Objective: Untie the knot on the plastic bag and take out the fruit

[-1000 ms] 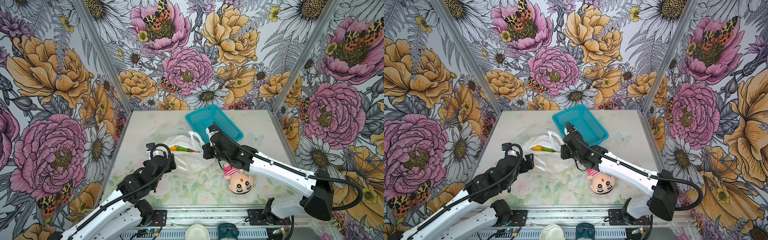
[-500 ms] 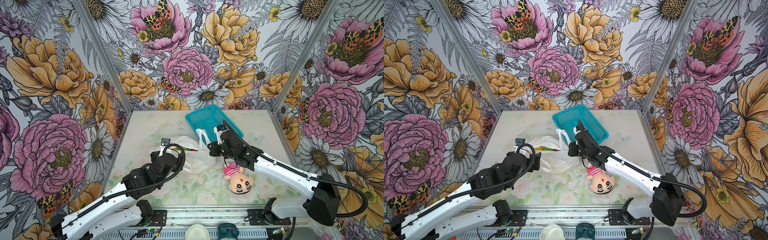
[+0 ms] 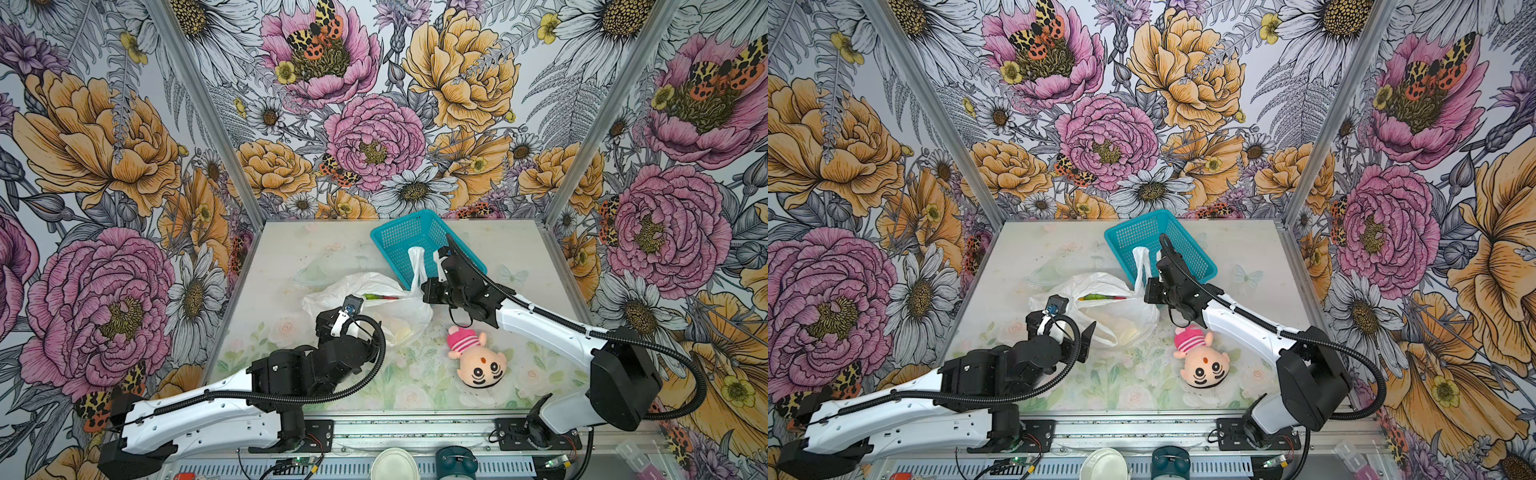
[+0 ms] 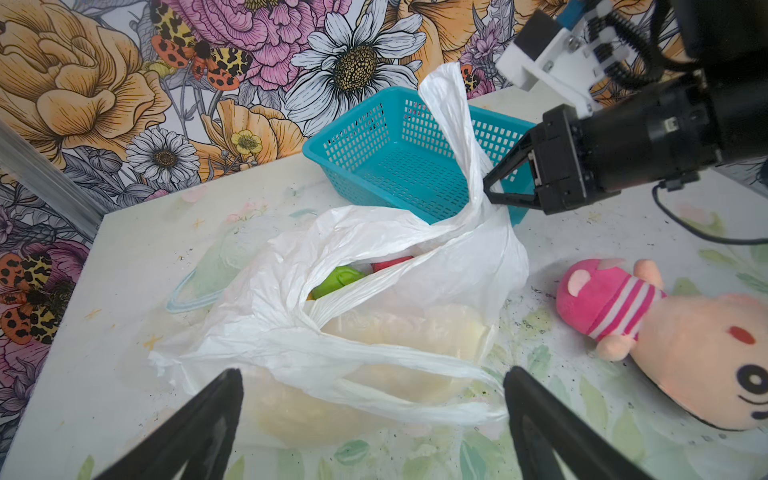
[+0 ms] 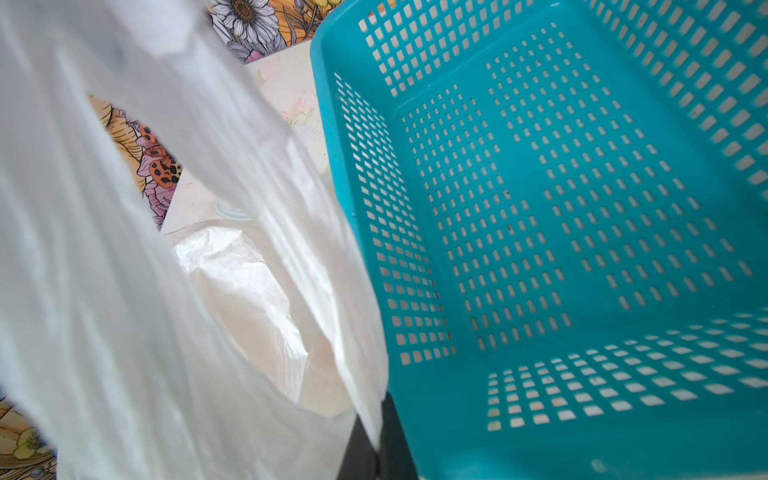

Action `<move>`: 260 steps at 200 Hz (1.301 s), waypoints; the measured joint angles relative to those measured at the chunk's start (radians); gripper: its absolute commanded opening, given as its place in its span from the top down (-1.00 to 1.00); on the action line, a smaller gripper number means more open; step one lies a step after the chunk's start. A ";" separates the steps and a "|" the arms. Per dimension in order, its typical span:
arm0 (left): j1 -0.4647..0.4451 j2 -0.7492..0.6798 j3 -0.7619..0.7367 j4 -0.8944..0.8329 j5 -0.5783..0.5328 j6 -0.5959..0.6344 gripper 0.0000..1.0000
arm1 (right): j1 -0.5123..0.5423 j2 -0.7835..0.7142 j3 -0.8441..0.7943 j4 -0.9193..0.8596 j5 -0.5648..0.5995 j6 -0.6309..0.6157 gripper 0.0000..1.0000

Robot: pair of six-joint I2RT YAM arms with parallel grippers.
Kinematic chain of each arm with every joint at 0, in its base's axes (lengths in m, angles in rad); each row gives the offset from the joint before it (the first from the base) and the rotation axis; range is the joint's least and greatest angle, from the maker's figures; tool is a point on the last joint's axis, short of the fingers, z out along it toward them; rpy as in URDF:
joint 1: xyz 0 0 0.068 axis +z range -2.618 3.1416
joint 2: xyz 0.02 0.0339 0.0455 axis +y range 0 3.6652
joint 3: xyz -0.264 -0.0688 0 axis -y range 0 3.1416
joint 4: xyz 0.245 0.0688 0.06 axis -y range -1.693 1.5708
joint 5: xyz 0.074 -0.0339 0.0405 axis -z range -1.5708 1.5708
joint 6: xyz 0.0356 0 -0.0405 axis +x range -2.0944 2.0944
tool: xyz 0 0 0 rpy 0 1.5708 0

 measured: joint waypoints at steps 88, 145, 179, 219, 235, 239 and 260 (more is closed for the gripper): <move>-0.068 0.127 0.001 -0.034 -0.007 -0.006 -0.98 | -0.074 -0.124 -0.040 -0.005 0.031 0.001 1.00; -0.068 0.336 0.066 -0.037 0.014 0.015 -0.98 | -0.074 -0.137 -0.040 -0.005 0.011 0.001 1.00; -0.062 0.520 0.115 -0.044 0.005 0.021 -0.98 | -0.074 -0.141 -0.040 -0.007 0.004 0.001 1.00; 0.027 0.643 0.180 -0.047 -0.025 0.030 -0.95 | -0.074 -0.152 -0.040 -0.010 -0.011 0.002 1.00; 0.063 0.652 0.197 -0.047 -0.046 0.029 -0.21 | -0.074 -0.158 -0.041 -0.012 -0.014 0.002 1.00; 0.071 0.651 0.201 -0.048 -0.048 0.039 0.08 | -0.074 -0.158 -0.041 -0.013 -0.014 0.002 1.00; 0.139 0.640 0.229 -0.048 -0.050 0.039 0.94 | -0.074 -0.162 -0.042 -0.012 -0.015 0.005 1.00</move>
